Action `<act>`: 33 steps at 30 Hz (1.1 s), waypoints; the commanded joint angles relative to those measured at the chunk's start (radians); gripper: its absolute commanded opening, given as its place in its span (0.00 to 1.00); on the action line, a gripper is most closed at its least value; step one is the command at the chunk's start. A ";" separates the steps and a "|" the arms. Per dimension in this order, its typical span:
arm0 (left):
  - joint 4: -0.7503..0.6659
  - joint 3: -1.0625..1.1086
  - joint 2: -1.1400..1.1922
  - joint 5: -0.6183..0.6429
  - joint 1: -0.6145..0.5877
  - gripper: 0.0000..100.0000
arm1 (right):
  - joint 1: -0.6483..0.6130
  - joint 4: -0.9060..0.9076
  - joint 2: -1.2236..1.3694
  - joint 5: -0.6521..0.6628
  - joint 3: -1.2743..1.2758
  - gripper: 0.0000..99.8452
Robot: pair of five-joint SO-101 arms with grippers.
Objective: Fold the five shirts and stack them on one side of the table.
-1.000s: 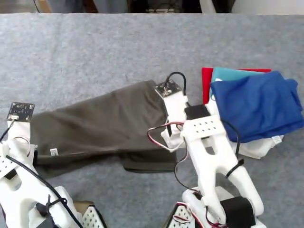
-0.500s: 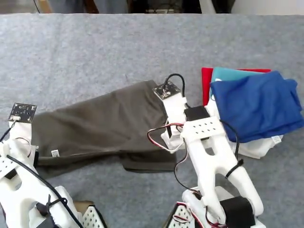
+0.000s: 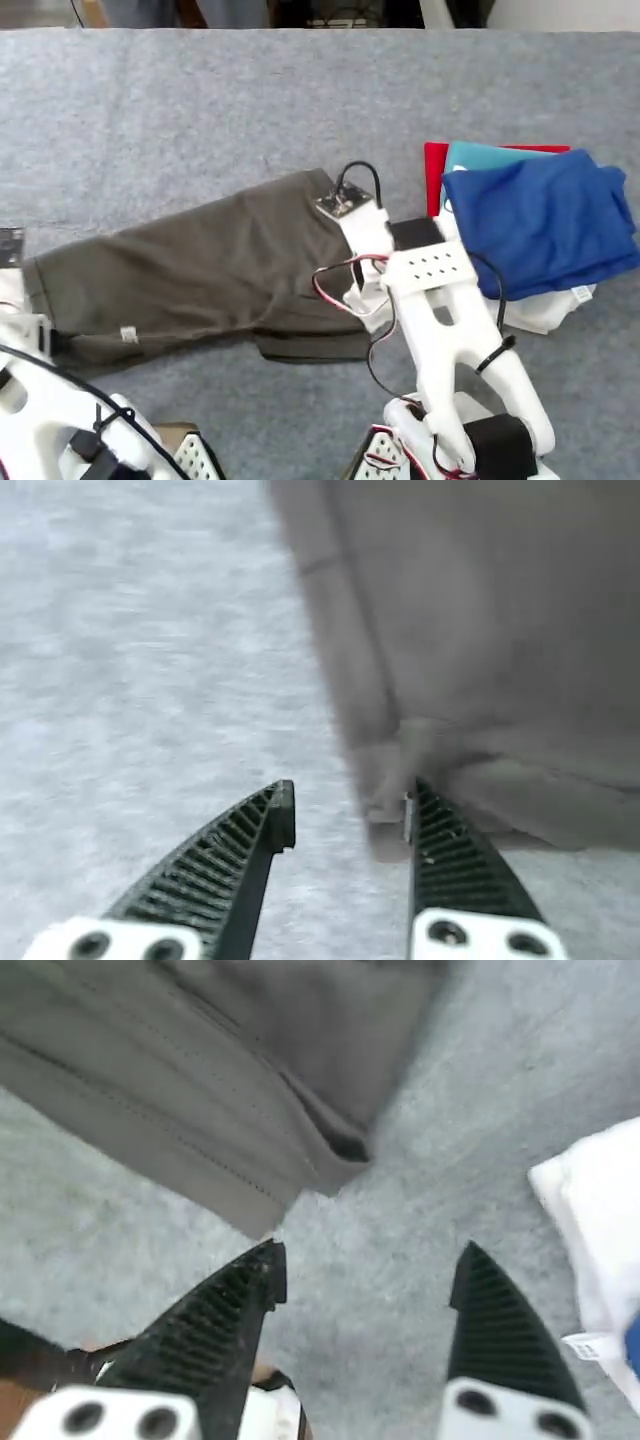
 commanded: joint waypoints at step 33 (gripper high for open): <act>-0.295 -0.455 0.746 0.394 0.334 0.03 | -0.407 -0.404 0.331 -0.158 -0.128 0.01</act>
